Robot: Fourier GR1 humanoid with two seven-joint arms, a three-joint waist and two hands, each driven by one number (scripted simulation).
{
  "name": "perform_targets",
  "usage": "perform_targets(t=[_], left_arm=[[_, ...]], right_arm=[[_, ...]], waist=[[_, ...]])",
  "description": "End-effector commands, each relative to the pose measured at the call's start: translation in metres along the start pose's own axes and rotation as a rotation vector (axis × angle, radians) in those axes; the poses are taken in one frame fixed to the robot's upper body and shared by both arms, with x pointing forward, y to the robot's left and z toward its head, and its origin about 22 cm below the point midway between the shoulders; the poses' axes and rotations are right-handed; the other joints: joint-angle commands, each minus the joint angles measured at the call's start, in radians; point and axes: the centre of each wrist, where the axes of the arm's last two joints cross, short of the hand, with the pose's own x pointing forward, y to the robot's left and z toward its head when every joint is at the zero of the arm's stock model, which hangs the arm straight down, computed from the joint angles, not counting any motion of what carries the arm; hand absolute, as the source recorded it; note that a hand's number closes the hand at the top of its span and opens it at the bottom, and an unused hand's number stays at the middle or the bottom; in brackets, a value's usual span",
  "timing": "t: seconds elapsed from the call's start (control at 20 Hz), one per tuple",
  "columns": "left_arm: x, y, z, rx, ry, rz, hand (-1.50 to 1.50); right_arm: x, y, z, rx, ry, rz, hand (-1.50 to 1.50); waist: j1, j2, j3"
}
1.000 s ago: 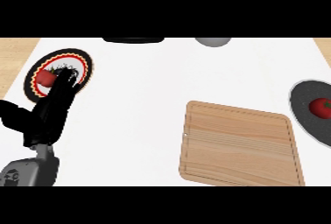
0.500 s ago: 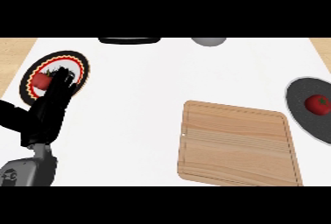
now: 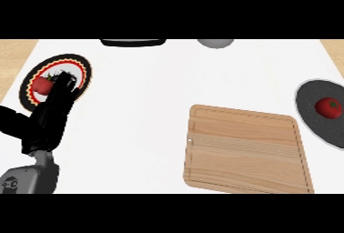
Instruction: Pick the tomato from the cutting board and place it in the pan
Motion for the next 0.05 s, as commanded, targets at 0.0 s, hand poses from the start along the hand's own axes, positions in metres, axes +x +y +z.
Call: perform_targets(t=[0.0], left_arm=[[0.0019,-0.0028,-0.0013,0.005,0.008,0.011,0.00]], right_arm=[[-0.0078,-0.0076,0.0166,0.109,-0.125,-0.122,-1.50]], waist=[[0.001,-0.001,0.000]])
